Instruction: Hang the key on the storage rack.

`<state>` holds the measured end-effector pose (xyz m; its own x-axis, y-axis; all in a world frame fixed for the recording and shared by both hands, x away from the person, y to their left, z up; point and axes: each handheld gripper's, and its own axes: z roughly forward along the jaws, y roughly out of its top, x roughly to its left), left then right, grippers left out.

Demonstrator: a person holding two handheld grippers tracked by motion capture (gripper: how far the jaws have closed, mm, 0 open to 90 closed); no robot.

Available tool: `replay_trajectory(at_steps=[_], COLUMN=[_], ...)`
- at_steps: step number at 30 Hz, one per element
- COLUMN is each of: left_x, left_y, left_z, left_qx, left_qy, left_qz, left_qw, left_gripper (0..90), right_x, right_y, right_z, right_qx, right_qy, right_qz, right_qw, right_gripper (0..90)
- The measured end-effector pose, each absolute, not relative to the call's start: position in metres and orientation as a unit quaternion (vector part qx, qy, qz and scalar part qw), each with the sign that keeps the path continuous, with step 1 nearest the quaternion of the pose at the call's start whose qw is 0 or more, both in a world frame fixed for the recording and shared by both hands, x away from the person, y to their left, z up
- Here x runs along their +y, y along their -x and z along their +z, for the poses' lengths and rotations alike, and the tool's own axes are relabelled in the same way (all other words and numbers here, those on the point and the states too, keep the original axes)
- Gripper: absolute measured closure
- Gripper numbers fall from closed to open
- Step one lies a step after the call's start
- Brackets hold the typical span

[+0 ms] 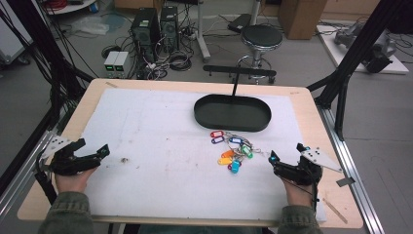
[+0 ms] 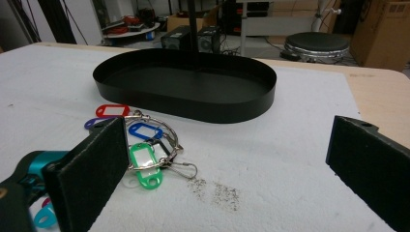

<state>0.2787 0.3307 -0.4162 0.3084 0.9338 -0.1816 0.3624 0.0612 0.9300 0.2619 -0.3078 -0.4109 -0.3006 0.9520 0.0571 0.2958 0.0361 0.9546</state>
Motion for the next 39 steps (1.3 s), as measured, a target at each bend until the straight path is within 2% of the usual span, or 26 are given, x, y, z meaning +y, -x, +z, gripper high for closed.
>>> replay_trajectory(at_steps=[21,39], left_x=[0.329,0.327], left_y=[-0.281,-0.283], left_z=[-0.418,-0.419], left_qx=[0.514,0.519], left_qy=[-0.634,-0.635], left_qz=[0.273,0.276], left_qw=[0.509,0.501], left_gripper=[1.7,1.7], right_x=[-0.304,-0.284], right_y=[-0.264,-0.273], right_z=[-0.411,-0.406], right_qx=[0.649,0.684], right_qy=[-0.480,-0.462], right_qz=[0.490,0.479], right_qw=[0.329,0.298], right_gripper=[0.7,0.7])
